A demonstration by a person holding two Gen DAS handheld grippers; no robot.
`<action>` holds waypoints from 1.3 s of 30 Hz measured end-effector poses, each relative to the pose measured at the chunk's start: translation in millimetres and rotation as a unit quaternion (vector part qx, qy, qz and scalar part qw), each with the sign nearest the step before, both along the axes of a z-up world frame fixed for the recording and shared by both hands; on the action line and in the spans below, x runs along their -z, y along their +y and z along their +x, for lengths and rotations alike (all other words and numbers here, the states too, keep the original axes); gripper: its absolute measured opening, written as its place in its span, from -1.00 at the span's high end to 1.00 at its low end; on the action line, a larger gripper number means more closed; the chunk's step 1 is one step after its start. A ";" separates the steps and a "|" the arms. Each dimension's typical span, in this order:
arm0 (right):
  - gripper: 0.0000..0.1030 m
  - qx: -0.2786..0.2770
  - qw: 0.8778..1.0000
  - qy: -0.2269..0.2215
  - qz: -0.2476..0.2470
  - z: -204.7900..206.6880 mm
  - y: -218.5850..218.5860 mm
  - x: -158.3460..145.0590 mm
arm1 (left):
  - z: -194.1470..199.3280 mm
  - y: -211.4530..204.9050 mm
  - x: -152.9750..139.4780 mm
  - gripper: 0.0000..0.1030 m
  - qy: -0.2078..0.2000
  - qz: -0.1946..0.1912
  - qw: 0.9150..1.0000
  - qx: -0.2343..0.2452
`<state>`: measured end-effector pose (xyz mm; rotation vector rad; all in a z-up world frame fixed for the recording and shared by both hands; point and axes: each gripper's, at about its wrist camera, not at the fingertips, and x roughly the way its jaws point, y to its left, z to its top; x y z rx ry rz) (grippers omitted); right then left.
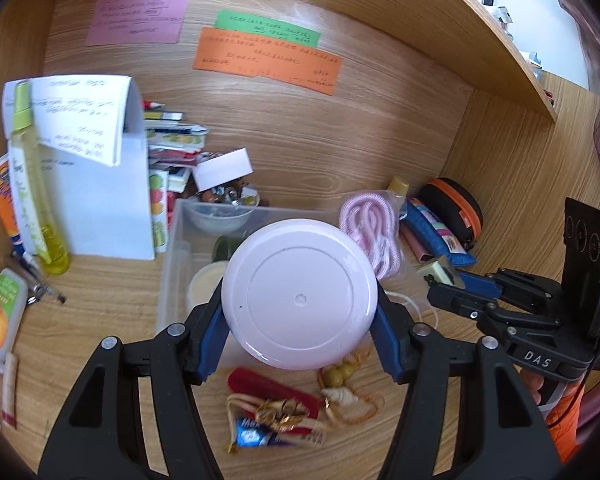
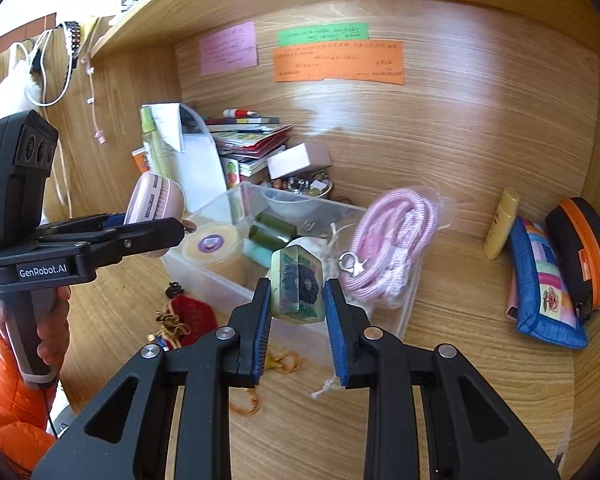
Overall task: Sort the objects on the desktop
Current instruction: 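Carry the pink compact and clear cube over the box and release them inside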
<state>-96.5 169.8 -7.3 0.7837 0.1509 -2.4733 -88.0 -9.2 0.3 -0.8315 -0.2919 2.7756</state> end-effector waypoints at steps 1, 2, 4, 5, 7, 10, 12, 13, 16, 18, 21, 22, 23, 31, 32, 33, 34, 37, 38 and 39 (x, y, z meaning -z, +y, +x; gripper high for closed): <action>0.54 0.002 1.000 -0.001 0.001 -2.9 1.2 0.2 | -3.3 2.0 -0.7 -0.21 0.000 -0.001 1.000 0.002; 0.54 0.004 1.000 -0.002 0.001 -5.6 2.0 0.8 | -6.9 3.7 -1.1 -0.21 0.000 -0.003 1.000 0.003; 0.54 0.010 1.000 -0.004 0.002 -10.5 3.6 2.9 | -13.3 6.7 -0.5 -0.21 -0.002 -0.009 1.000 0.004; 0.54 0.013 1.000 -0.006 0.002 -13.2 4.6 4.5 | -16.4 7.8 0.3 -0.21 -0.003 -0.010 1.000 0.004; 0.54 0.019 1.000 -0.013 -0.001 -19.2 8.0 8.4 | -21.8 9.7 3.0 -0.21 -0.009 -0.009 1.000 0.006; 0.54 0.028 0.999 -0.024 -0.007 -27.1 13.1 14.0 | -28.0 11.7 8.2 -0.21 -0.017 -0.012 1.000 0.008; 0.54 0.032 0.999 -0.029 -0.011 -31.5 16.3 16.8 | -32.2 12.6 11.5 -0.21 -0.023 -0.013 1.000 0.009; 0.54 0.033 0.999 -0.031 -0.012 -33.4 17.2 18.4 | -34.3 12.9 13.1 -0.21 -0.026 -0.013 1.000 0.009; 0.54 0.034 0.999 -0.035 -0.008 -37.0 17.0 23.5 | -40.7 15.6 17.4 -0.21 -0.033 -0.014 0.999 0.012; 0.54 0.035 0.999 -0.039 -0.005 -39.6 16.5 27.8 | -44.7 17.9 21.0 -0.21 -0.039 -0.016 0.999 0.014; 0.54 0.035 0.998 -0.044 -0.005 -42.1 17.2 32.9 | -50.4 23.1 27.3 -0.21 -0.050 -0.021 0.998 0.019; 0.54 0.034 0.998 -0.045 -0.005 -42.4 17.5 33.9 | -51.7 24.8 29.4 -0.21 -0.054 -0.023 0.998 0.020; 0.54 0.032 0.998 -0.046 -0.006 -42.5 17.5 34.4 | -53.2 26.9 31.5 -0.21 -0.057 -0.025 0.998 0.023; 0.54 0.027 0.999 -0.036 0.008 -39.0 10.1 37.5 | -57.6 37.1 33.5 -0.22 -0.054 -0.057 0.997 0.019; 0.54 0.027 0.999 -0.036 0.010 -38.7 9.0 38.1 | -58.2 37.1 33.5 -0.24 -0.054 -0.059 0.997 0.016; 0.54 0.027 0.999 -0.036 0.011 -38.4 8.4 38.4 | -59.1 36.9 33.5 -0.28 -0.055 -0.059 0.997 0.014; 0.53 0.027 0.999 -0.036 0.012 -38.0 8.0 38.6 | -59.4 36.5 33.6 -0.35 -0.057 -0.057 0.997 0.013; 0.45 0.029 0.999 -0.033 0.015 -36.9 7.8 37.8 | -60.0 32.8 33.7 -0.41 -0.063 -0.043 0.997 0.013; 0.36 0.029 0.999 -0.032 0.015 -36.1 8.0 37.2 | -59.7 31.7 33.2 -0.41 -0.064 -0.039 0.997 0.013; 0.27 0.031 0.999 -0.029 0.015 -34.9 8.2 36.3 | -59.0 30.5 32.3 -0.41 -0.064 -0.035 0.997 0.014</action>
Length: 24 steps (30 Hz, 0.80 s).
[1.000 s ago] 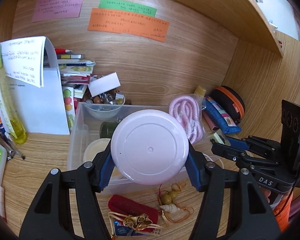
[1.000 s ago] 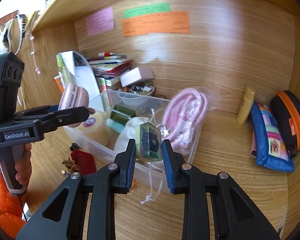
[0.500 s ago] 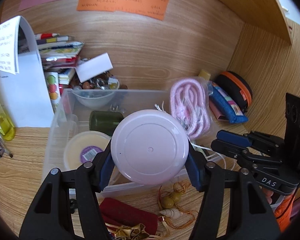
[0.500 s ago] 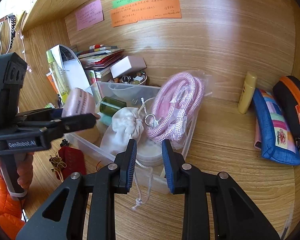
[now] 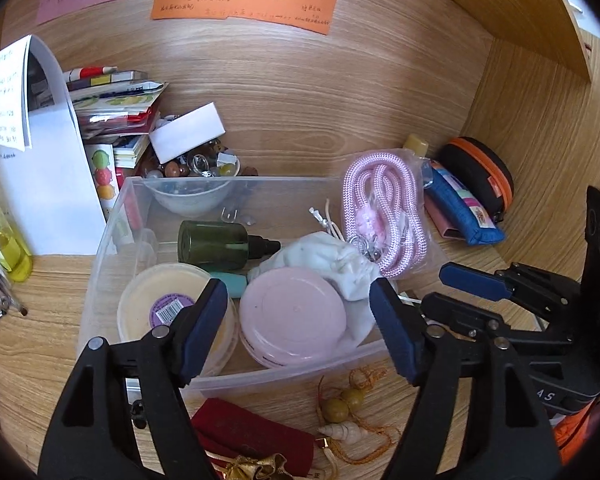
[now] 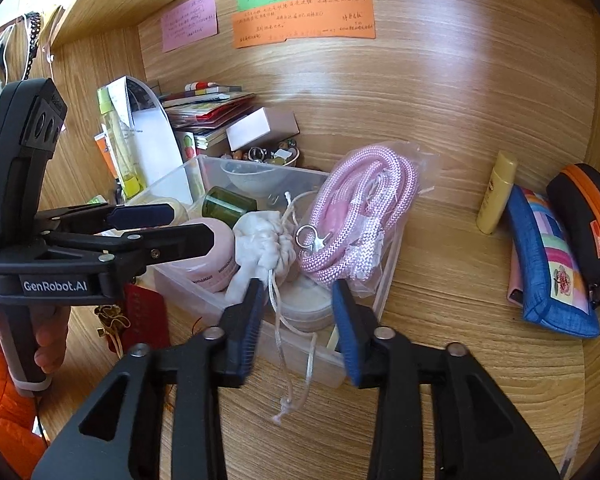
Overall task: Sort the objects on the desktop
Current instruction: 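Carry the pink compact and clear cube over the box and release them inside, then withdraw both tools from the box back toward the red pouch and beads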
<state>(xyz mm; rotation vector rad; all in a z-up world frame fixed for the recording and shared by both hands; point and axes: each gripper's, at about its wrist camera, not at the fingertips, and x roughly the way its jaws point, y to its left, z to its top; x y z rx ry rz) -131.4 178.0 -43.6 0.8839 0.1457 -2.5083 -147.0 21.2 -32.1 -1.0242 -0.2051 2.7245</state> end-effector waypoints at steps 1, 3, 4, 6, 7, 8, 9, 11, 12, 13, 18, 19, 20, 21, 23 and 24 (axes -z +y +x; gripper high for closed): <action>0.24 0.000 1.000 0.002 0.001 0.9 0.4 -0.9 | 0.9 -0.8 -1.2 -0.41 0.001 0.003 1.000 -0.001; 0.16 0.000 1.000 0.008 0.002 3.0 0.0 -3.2 | 4.3 -1.8 -4.7 -0.41 0.004 0.007 1.000 -0.001; 0.14 0.001 1.000 0.009 0.003 3.8 -0.3 -4.1 | 6.2 -2.2 -6.4 -0.42 0.006 0.007 1.000 -0.001; -0.05 0.005 1.000 0.014 0.005 5.9 -0.9 -6.3 | 12.1 -3.2 -11.5 -0.45 0.014 0.005 1.000 -0.001; -0.10 0.008 1.000 0.017 0.007 7.7 -0.9 -7.6 | 15.1 -3.9 -14.0 -0.50 0.018 0.002 1.000 -0.004; -0.17 0.010 1.000 0.020 0.007 9.7 -1.1 -8.8 | 18.5 -5.0 -16.4 -0.61 0.024 -0.003 1.000 -0.009; -0.21 0.013 1.000 0.025 0.008 12.8 -1.0 -10.5 | 22.6 -7.0 -19.1 -0.67 0.030 -0.008 0.999 -0.015; -0.30 0.014 1.000 0.027 0.008 16.8 -0.8 -12.7 | 30.1 -12.3 -23.4 -0.82 0.042 -0.009 0.999 -0.023; -0.35 0.016 0.999 0.030 0.008 19.7 -0.8 -13.9 | 34.1 -16.6 -25.7 -0.83 0.045 -0.006 0.999 -0.026; -0.36 0.015 0.999 0.032 0.008 21.5 -0.6 -14.5 | 37.1 -20.3 -27.3 -0.84 0.046 -0.004 0.999 -0.028; -0.46 0.000 1.000 0.024 0.005 33.1 -3.3 -16.5 | 50.8 -44.2 -27.6 -0.86 0.038 0.007 0.998 -0.048; -0.50 -0.002 1.000 0.023 0.005 35.6 -4.2 -15.7 | 53.7 -49.0 -25.7 -0.86 0.033 0.009 0.998 -0.053; -0.57 -0.003 1.000 0.023 0.005 37.1 -4.6 -15.3 | 56.5 -54.2 -23.3 -0.86 0.028 0.014 0.998 -0.056; -0.58 -0.002 1.000 0.023 0.007 39.6 -5.5 -14.6 | 59.5 -58.8 -19.8 -0.86 0.022 0.019 0.998 -0.059; -0.58 -0.005 1.000 0.020 0.010 42.6 -6.1 -12.5 | 64.5 -66.5 -11.4 -0.86 0.004 0.028 0.998 -0.060; -0.58 -0.005 1.000 0.018 0.011 44.0 -6.1 -11.1 | 67.4 -69.6 -6.0 -0.86 -0.007 0.031 0.998 -0.061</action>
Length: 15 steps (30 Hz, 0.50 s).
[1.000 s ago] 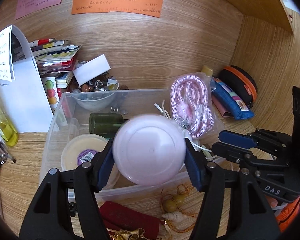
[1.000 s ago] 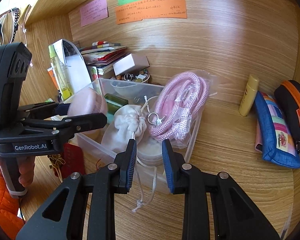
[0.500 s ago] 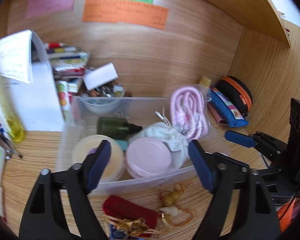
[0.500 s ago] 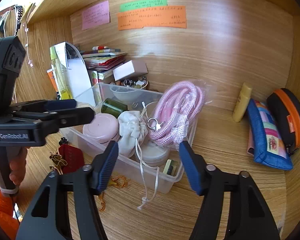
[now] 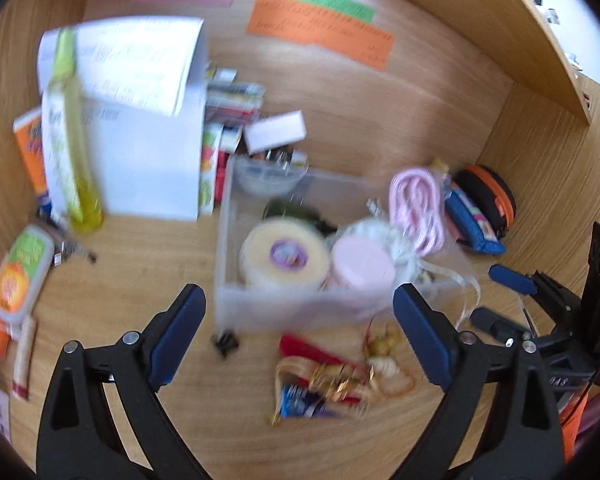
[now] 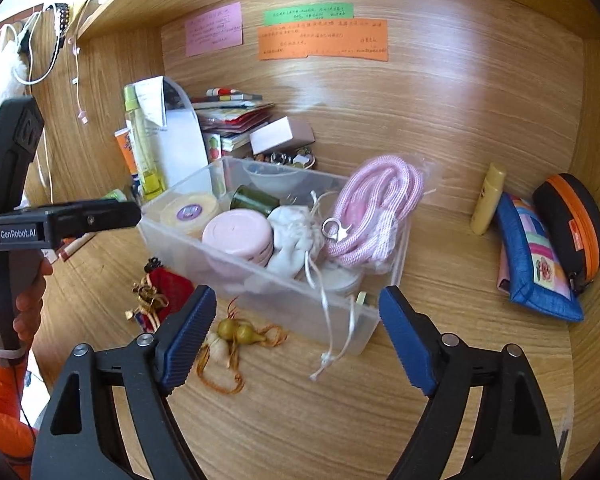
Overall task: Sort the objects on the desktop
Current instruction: 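Withdraw both tools from the box back toward the red pouch and beads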
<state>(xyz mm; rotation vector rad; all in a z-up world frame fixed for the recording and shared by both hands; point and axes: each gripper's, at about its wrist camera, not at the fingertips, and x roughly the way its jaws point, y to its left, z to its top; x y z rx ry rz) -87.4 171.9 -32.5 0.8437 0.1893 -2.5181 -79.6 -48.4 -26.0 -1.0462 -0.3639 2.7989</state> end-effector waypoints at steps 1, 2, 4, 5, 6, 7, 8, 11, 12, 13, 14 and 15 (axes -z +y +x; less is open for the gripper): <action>-0.58 0.000 1.000 -0.003 0.002 1.9 -0.3 2.3 | 2.5 -1.7 4.8 -0.86 -0.009 0.002 1.000 0.000; -0.58 -0.002 1.000 -0.006 0.003 2.3 0.3 4.0 | 4.8 -4.0 10.0 -0.86 -0.017 0.004 1.000 0.000; -0.58 -0.002 1.000 -0.017 0.009 2.9 1.1 9.9 | 9.1 -7.3 19.9 -0.86 -0.032 0.005 0.999 -0.001; -0.58 -0.002 1.000 -0.024 0.012 2.8 1.3 13.4 | 10.3 -7.6 23.1 -0.86 -0.037 0.006 0.999 0.000; -0.58 -0.001 0.999 -0.032 0.015 2.7 1.3 17.7 | 11.4 -8.3 26.9 -0.86 -0.042 0.008 0.999 0.001; -0.58 0.000 0.999 -0.039 0.016 2.5 1.5 21.5 | 11.7 -8.4 30.2 -0.86 -0.047 0.010 0.999 0.003; -0.58 -0.001 0.999 -0.045 0.017 1.7 2.3 24.4 | 11.8 -8.2 32.9 -0.86 -0.051 0.012 0.999 0.006; -0.58 0.003 0.998 -0.065 0.011 1.1 4.1 33.4 | 8.5 -4.4 42.0 -0.86 -0.066 0.015 0.998 0.018; -0.58 0.004 0.997 -0.070 0.009 1.0 5.0 35.7 | 7.1 -2.2 44.9 -0.86 -0.071 0.013 0.997 0.023; -0.58 0.005 0.997 -0.077 0.007 0.8 5.4 38.7 | 5.8 0.6 46.9 -0.86 -0.074 0.010 0.997 0.028; -0.58 0.006 0.997 -0.079 0.008 0.7 5.1 40.3 | 4.4 3.7 48.3 -0.86 -0.077 0.008 0.996 0.034; -0.58 0.007 0.997 -0.082 0.011 0.1 4.7 42.1 | 2.5 7.9 49.4 -0.86 -0.079 0.006 0.996 0.043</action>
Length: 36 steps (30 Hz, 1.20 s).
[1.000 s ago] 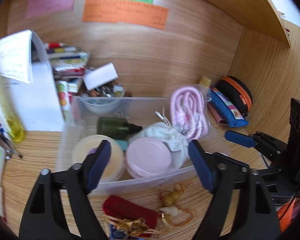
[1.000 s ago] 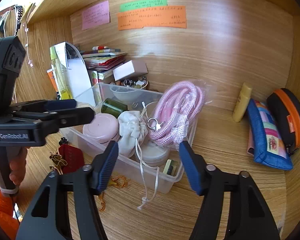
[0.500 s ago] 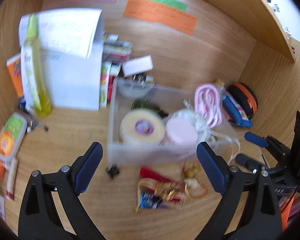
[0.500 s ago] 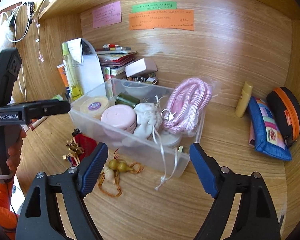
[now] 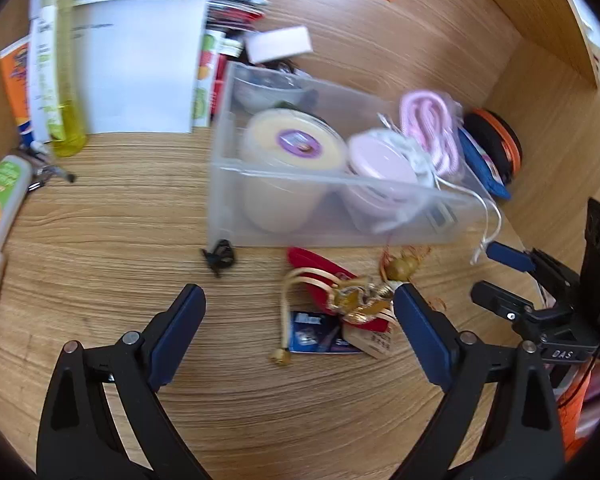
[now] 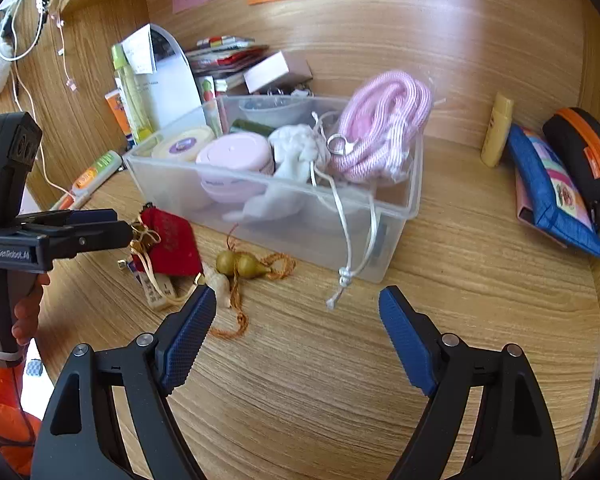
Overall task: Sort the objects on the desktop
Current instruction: 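Withdraw both tools from the box back toward the red pouch and beads, then grasp the red pouch with gold charm with the left tool while the right tool grasps the gourd beads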
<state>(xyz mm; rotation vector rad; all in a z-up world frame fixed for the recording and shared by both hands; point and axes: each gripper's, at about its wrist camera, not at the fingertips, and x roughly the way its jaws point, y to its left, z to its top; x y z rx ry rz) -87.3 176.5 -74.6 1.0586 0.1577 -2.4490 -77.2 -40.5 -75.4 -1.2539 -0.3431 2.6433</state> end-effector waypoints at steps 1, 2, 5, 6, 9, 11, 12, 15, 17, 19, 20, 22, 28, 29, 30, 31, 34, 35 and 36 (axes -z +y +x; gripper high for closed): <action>-0.58 0.000 1.000 -0.002 0.003 -0.7 -0.7 1.1 | -1.4 3.3 0.6 -0.86 -0.001 -0.002 1.000 0.007; -0.58 0.000 1.000 -0.003 0.004 -1.1 -1.8 2.0 | -3.0 7.0 0.8 -0.86 -0.001 -0.006 1.000 0.015; -0.58 -0.001 1.000 -0.008 0.009 -4.3 -5.6 4.3 | -9.8 18.5 2.1 -0.86 -0.006 -0.024 0.999 0.031; -0.58 -0.001 1.000 -0.011 0.010 -5.8 -7.1 5.4 | -13.1 22.7 2.3 -0.86 -0.009 -0.027 0.999 0.037; -0.58 -0.004 1.000 -0.019 0.010 -10.4 -10.6 8.5 | -19.9 32.3 3.2 -0.86 -0.008 -0.039 0.998 0.050; -0.58 -0.005 1.000 -0.023 0.013 -13.4 -13.4 10.8 | -23.5 36.8 6.0 -0.86 -0.009 -0.049 0.997 0.053; -0.58 -0.005 1.000 -0.024 0.015 -14.5 -14.5 11.8 | -25.3 38.7 8.0 -0.86 -0.009 -0.054 0.997 0.055; -0.58 -0.007 1.000 -0.023 0.018 -16.2 -16.9 12.7 | -27.1 43.3 12.4 -0.86 -0.005 -0.069 0.996 0.057; -0.58 -0.005 1.000 -0.018 0.020 -16.5 -18.6 12.0 | -25.7 45.0 14.2 -0.70 0.000 -0.081 0.995 0.056; -0.58 -0.002 1.000 -0.012 0.023 -17.6 -21.5 11.2 | -27.4 44.4 16.2 -0.42 -0.008 -0.071 0.995 0.064; -0.58 -0.001 1.000 -0.011 0.024 -18.8 -23.2 10.8 | -28.0 42.7 18.1 -0.31 -0.014 -0.062 0.996 0.070; -0.57 -0.004 1.000 -0.012 0.026 -21.6 -29.6 10.9 | -26.1 39.8 18.2 -0.20 -0.010 -0.061 0.996 0.065; -0.34 -0.017 0.999 -0.030 0.032 -27.8 -50.2 17.1 | -19.0 29.9 14.2 0.15 0.008 -0.045 0.997 0.061; -0.28 -0.017 0.999 -0.034 0.032 -29.3 -52.5 18.8 | -17.6 26.6 12.7 0.17 0.013 -0.041 0.997 0.057; -0.26 -0.016 0.999 -0.039 0.030 -31.1 -54.2 20.5 | -16.5 24.4 11.3 0.20 0.017 -0.038 0.998 0.053; -0.25 -0.014 0.999 -0.045 0.025 -33.3 -55.6 21.6 | -14.6 20.6 8.6 0.22 0.026 -0.034 0.998 0.046; -0.21 -0.008 0.998 -0.054 0.019 -37.0 -58.7 23.0 | -12.4 16.3 3.0 0.26 0.041 -0.016 0.998 0.039; -0.17 -0.007 0.998 -0.056 0.017 -37.1 -60.1 23.1 | -11.3 15.2 2.0 0.26 0.045 -0.014 0.998 0.037; -0.15 -0.007 0.998 -0.059 0.015 -37.7 -61.0 23.3 | -10.7 15.0 1.6 0.26 0.048 -0.013 0.998 0.034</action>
